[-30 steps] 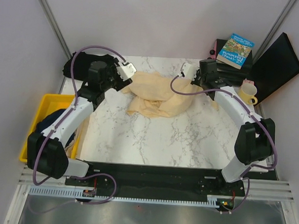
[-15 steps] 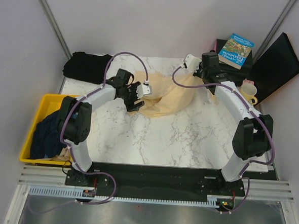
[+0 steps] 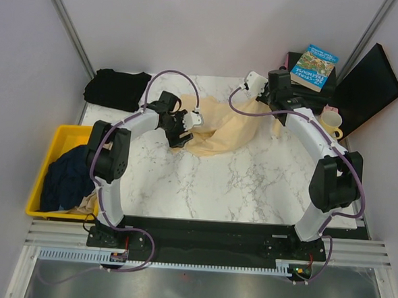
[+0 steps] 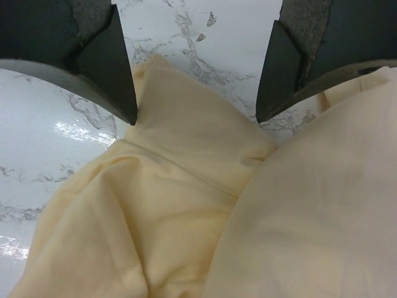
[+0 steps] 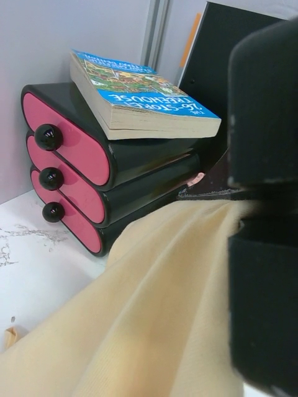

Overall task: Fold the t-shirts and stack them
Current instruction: Flatten out the tshirt

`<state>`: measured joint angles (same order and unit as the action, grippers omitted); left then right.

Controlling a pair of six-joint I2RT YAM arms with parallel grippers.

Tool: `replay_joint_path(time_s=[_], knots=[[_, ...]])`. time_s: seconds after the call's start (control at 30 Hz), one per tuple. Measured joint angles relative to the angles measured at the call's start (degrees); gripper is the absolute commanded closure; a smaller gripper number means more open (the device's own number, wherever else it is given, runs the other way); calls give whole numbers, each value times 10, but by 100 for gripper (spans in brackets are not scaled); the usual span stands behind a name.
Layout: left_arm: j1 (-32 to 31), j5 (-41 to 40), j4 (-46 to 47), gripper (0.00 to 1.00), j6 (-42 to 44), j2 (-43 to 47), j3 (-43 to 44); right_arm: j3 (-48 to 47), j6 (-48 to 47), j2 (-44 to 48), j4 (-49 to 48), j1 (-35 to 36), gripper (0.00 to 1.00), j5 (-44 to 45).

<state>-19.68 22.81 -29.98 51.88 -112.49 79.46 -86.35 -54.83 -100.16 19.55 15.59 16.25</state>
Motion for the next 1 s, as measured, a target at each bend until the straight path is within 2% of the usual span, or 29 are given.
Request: replay_joint_path(time_s=[0.07,0.1,0.13,0.37,0.47,0.6,0.77,0.9,1.0], knots=[[0,-3,0,56,-4,-9,3,0,2,0,2,0,100,-2],[0,-3,0,89,-7,-14,3,0,3,0,3,0,100,-3],[0,-4,-1,98,-11,-17,4,0,4,0,4,0,100,-5],[-1,-20,-2,98,-31,-24,16,0,9,0,8,0,100,-13],[0,-54,5,98,-50,-18,18,1,9,0,8,0,100,-14],[9,-145,25,98,-76,16,37,7,9,0,9,0,100,-12],[41,-286,85,98,-78,61,146,9,12,-2,-1,0,100,13],[60,-376,166,98,-45,104,200,3,15,-14,-41,0,100,49],[61,-412,218,98,-10,118,238,-15,15,-32,-80,0,100,75]])
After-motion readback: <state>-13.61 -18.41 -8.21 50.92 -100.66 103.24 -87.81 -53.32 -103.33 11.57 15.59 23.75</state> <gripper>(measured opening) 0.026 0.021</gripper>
